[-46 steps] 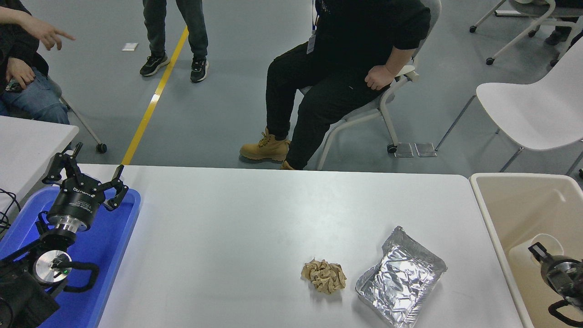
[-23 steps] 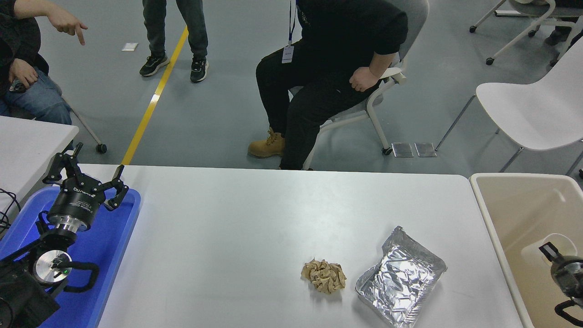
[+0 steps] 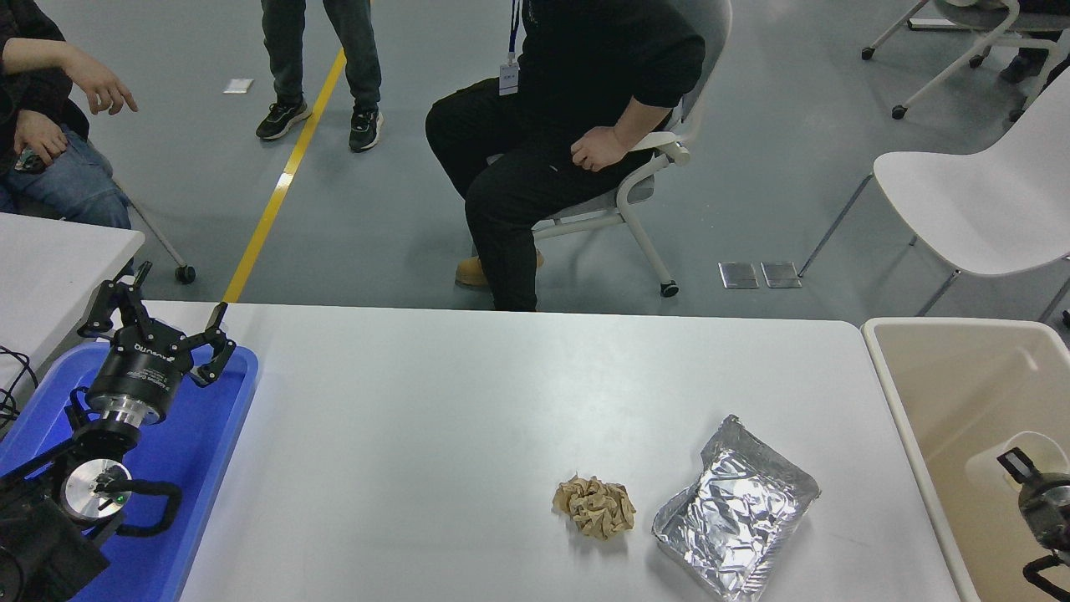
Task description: Clean the table surface
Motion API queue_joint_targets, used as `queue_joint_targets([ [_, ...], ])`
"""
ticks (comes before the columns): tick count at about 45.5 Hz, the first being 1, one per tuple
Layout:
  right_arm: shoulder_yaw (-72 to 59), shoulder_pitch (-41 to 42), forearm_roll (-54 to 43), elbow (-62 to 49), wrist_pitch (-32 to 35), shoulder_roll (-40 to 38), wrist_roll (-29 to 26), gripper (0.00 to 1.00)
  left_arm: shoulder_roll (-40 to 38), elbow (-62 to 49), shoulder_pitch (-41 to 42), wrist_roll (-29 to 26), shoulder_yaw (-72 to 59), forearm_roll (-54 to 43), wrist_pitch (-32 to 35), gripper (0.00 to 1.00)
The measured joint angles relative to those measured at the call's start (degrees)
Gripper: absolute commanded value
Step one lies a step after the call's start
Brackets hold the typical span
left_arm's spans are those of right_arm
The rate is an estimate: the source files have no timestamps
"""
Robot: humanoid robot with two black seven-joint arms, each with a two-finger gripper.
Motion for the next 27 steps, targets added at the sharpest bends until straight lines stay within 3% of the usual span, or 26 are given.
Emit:
queue_joint_targets([
  [3, 0.0, -0.1, 0.0, 0.0, -1.0, 0.0, 0.0, 0.73, 0.0, 0.0, 0.0, 0.0, 0.0, 0.0, 0.0, 1.00],
  [17, 0.1, -0.3, 0.0, 0.2, -3.4, 0.0, 0.2, 0.97, 0.0, 0.0, 0.0, 0.0, 0.0, 0.0, 0.0, 1.00],
  [27, 1.7, 0.9, 0.0, 0.4, -3.7, -0.3, 0.2, 0.98, 0.0, 0.0, 0.0, 0.0, 0.0, 0.0, 0.0, 1.00],
])
